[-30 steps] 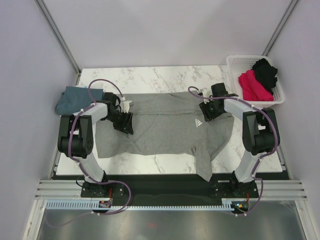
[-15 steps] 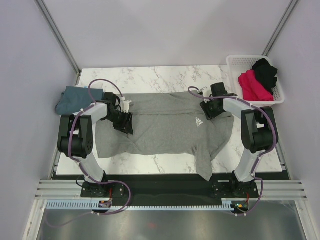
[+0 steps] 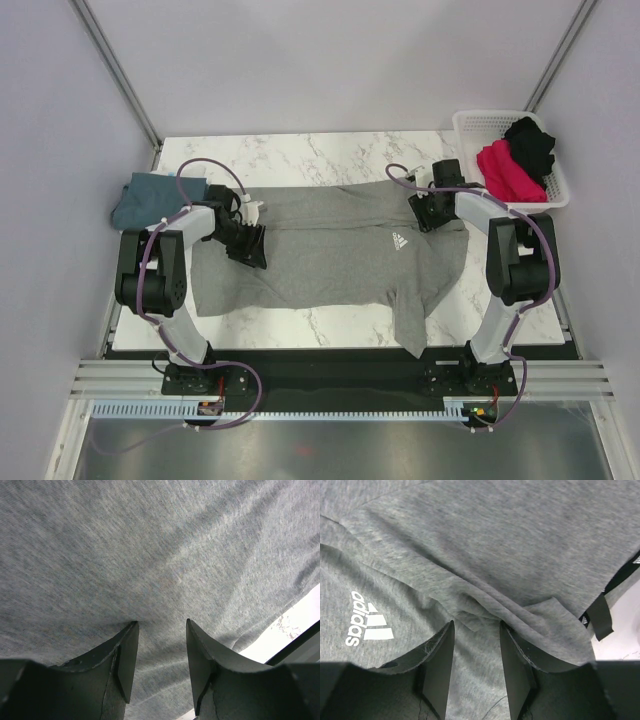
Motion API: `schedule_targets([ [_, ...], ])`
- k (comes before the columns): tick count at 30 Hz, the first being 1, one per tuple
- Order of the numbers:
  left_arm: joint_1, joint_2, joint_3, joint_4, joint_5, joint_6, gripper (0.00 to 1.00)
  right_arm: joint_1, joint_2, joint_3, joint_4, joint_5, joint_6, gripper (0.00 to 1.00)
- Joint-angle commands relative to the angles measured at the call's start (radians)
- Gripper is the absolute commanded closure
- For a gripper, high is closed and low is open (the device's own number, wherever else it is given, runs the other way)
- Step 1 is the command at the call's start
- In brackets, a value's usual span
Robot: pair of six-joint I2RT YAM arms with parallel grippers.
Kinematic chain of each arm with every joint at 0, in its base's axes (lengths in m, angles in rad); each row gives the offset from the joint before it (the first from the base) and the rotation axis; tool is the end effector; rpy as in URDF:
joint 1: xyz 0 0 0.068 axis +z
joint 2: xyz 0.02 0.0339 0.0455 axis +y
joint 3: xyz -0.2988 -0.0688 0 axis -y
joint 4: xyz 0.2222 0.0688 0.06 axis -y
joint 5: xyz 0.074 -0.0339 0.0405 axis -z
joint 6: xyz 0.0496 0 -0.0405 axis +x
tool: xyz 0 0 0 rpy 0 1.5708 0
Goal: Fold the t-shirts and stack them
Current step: Fold the tshirt
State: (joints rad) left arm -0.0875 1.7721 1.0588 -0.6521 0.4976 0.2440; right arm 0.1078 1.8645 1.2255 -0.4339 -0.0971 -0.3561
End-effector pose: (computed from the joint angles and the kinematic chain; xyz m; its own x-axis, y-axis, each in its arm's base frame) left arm 0.3078 -0.0508 0.1911 -0.9044 0.2924 -0.3108 0.4042 0.8205 -0.4042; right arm 0.3768 0.0456 0.2068 -0.7653 -0.4318 -0.4773 -0.4480 0.8898 -0.0867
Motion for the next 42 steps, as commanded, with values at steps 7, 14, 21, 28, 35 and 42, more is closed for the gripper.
schedule_targets([
  [7,-0.008,0.021,-0.014,0.019,-0.04,-0.009,0.49,-0.008,-0.018,0.04,0.009,-0.059,0.008,0.53],
  [14,-0.008,0.024,-0.007,0.017,-0.034,-0.012,0.49,-0.008,-0.016,0.037,0.02,-0.01,0.009,0.53],
  [21,-0.009,0.02,-0.006,0.019,-0.031,-0.012,0.49,0.023,-0.131,-0.015,0.081,0.091,0.0,0.52],
  [28,-0.008,0.02,-0.011,0.025,-0.028,-0.014,0.49,0.055,-0.218,-0.081,0.037,-0.013,0.019,0.51],
  [35,-0.009,0.02,-0.006,0.025,-0.024,-0.018,0.49,0.055,-0.196,-0.109,0.0,-0.105,0.039,0.53],
  [42,-0.009,0.01,-0.016,0.025,-0.037,-0.015,0.49,0.055,-0.11,-0.037,0.003,-0.095,0.028,0.53],
])
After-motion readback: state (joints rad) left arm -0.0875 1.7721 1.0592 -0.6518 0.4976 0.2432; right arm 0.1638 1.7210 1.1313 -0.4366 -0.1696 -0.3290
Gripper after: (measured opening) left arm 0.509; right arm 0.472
